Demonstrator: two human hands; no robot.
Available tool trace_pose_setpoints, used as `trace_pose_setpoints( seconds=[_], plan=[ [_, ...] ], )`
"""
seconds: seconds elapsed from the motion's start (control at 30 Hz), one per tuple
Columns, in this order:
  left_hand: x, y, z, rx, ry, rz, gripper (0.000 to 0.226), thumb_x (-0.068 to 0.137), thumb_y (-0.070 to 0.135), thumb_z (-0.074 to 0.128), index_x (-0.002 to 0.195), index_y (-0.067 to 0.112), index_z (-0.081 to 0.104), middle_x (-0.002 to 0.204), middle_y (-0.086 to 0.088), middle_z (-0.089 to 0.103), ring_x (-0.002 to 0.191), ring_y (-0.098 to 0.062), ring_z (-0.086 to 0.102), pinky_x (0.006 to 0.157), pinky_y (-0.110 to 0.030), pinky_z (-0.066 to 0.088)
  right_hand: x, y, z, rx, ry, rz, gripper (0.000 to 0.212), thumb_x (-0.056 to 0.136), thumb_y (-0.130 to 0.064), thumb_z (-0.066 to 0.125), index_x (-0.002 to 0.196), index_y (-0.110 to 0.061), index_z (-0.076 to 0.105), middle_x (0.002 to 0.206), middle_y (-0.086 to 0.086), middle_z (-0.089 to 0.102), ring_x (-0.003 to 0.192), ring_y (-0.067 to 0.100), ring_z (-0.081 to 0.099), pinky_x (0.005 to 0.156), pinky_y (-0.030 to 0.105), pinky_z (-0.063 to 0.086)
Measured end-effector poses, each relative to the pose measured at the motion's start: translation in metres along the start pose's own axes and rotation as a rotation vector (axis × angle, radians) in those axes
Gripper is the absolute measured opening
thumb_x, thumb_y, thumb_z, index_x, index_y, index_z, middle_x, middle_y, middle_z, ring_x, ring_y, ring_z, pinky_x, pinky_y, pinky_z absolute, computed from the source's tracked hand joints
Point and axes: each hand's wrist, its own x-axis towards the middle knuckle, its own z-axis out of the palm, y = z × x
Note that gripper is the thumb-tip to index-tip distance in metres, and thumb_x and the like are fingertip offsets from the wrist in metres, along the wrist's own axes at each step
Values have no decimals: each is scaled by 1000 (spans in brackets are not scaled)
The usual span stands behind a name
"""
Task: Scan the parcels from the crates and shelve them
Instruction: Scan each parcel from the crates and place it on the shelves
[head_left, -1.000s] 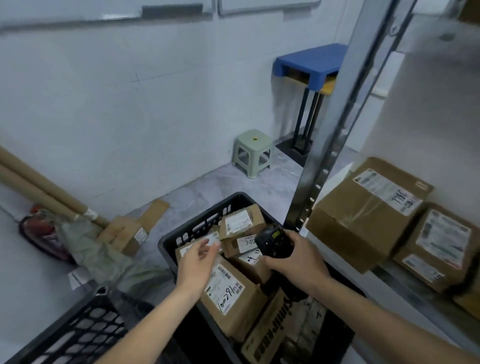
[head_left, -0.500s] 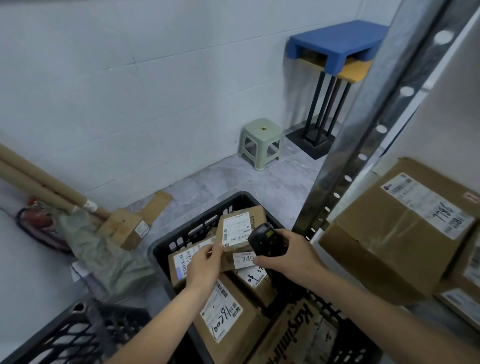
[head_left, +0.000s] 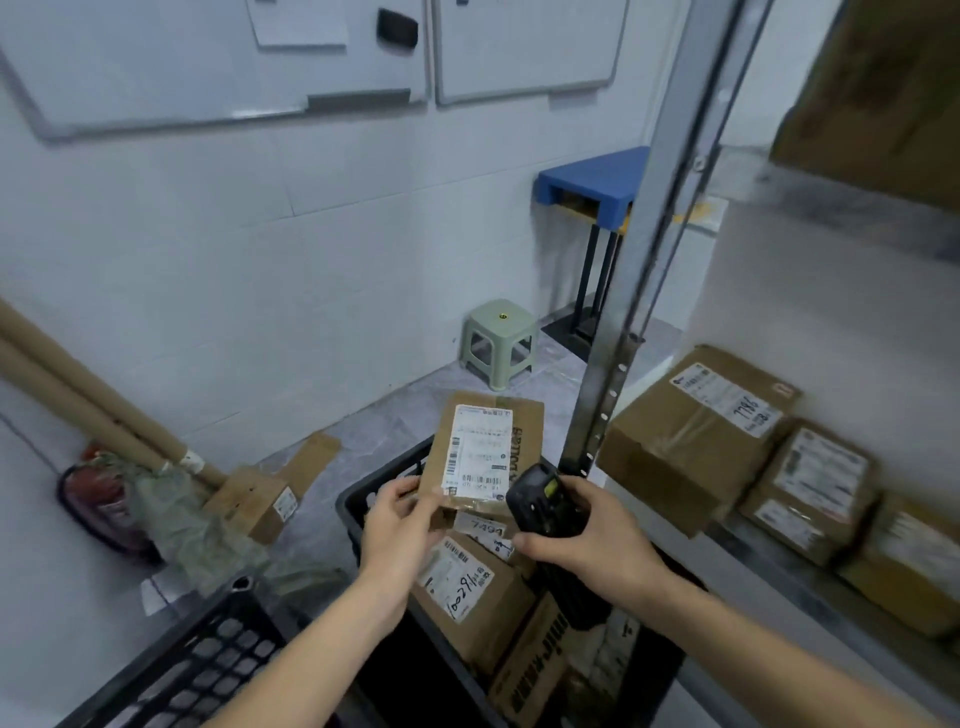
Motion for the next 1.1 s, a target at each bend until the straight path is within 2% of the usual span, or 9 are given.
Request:
trace_pose_setpoints(
  seconds=[0.07, 0.23, 0.43, 0.53, 0.67, 0.8, 0.9, 1.03, 1.1],
  plan=[
    [-27, 13, -14, -6, -31, 40, 28, 90, 21, 75, 115, 14, 63, 106, -6, 75, 89, -15, 76, 77, -31, 60, -38, -20, -3, 22, 68, -13, 79, 70, -42, 95, 137, -32, 53, 119, -23, 64, 105, -2, 65, 89, 16, 52],
    [-112, 58, -36, 8, -158, 180, 16, 88, 23, 76, 104, 21, 71, 102, -4, 77, 96, -21, 74, 88, -42, 60, -133, -74, -20, 94, 253, -31, 63, 64, -38, 98, 118, -33, 66, 103, -12, 77, 90, 8, 76, 88, 38, 63],
    [-210, 113, -25, 53, -231, 368, 14, 87, 43, 75, 101, 45, 73, 106, 5, 74, 100, -17, 72, 88, -43, 60, -249, -126, -34, 190, 388, -68, 46, 68, -27, 98, 97, -39, 64, 94, -8, 79, 85, 13, 78, 83, 41, 65],
    [-260, 139, -4, 18, -304, 422, 21, 92, 30, 71, 112, 35, 69, 108, 7, 70, 91, -12, 72, 72, -38, 63, -301, -143, -51, 216, 467, -103, 45, 69, -26, 97, 102, -36, 68, 95, -15, 79, 87, 6, 76, 82, 33, 64],
    [-315, 161, 29, 53, -368, 517, 28, 89, 32, 74, 107, 51, 68, 116, 9, 69, 106, -17, 68, 83, -46, 62, -365, -158, -82, 196, 552, -111, 56, 71, -29, 95, 122, -29, 71, 102, -16, 79, 95, 4, 75, 86, 29, 61],
    [-369, 176, 68, 88, -433, 578, 31, 90, 27, 73, 115, 44, 69, 114, 12, 69, 109, -16, 66, 88, -47, 60, -435, -162, -127, 55, 609, -73, 48, 69, -31, 94, 112, -33, 74, 96, -21, 78, 89, 0, 74, 88, 34, 62],
    [-408, 182, 97, 145, -461, 645, 29, 91, 27, 73, 117, 39, 70, 109, 13, 70, 104, -14, 67, 88, -46, 60, -485, -158, -164, -216, 658, -11, 51, 58, -55, 87, 104, -38, 71, 90, -22, 76, 84, 0, 71, 79, 35, 62],
    [-469, 180, 138, 235, -498, 712, 23, 92, 28, 71, 113, 38, 69, 103, 14, 67, 93, -5, 64, 66, -14, 53, -554, -147, -212, -544, 642, 113, 53, 58, -64, 72, 100, -34, 62, 87, -15, 70, 83, 11, 65, 68, 31, 53],
    [-495, 172, 159, 249, -525, 724, 22, 91, 31, 72, 112, 38, 71, 104, 14, 68, 95, -9, 66, 72, -21, 56, -588, -139, -235, -670, 639, 177, 46, 64, -58, 74, 97, -31, 56, 92, -10, 68, 85, 18, 62, 64, 31, 44]
  ],
)
